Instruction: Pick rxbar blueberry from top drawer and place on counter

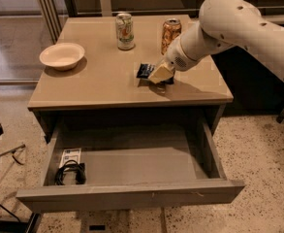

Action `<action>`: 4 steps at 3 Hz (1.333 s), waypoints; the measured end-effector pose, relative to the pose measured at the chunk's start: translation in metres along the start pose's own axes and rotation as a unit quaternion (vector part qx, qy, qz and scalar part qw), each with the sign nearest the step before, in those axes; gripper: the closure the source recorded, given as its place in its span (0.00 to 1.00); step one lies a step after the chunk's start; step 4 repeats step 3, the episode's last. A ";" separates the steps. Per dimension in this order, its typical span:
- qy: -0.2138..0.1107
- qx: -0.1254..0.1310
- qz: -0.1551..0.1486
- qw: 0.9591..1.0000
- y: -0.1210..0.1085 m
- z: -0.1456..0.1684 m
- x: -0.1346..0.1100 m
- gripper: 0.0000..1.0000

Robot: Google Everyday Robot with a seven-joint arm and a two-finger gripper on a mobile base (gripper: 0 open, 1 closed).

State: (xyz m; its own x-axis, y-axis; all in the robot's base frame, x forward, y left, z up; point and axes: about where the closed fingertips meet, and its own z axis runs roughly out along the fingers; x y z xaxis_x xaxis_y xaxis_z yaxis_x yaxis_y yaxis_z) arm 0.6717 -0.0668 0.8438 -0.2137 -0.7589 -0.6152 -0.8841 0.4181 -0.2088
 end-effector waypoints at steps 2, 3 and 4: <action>0.000 0.000 0.000 1.000 0.000 0.000 0.000 0.00; 0.000 0.000 0.000 1.000 0.000 0.000 0.000 0.00; 0.000 0.000 0.000 1.000 0.000 0.000 0.000 0.00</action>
Offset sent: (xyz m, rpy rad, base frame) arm 0.0000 0.0000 0.0000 0.0000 0.0000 0.0001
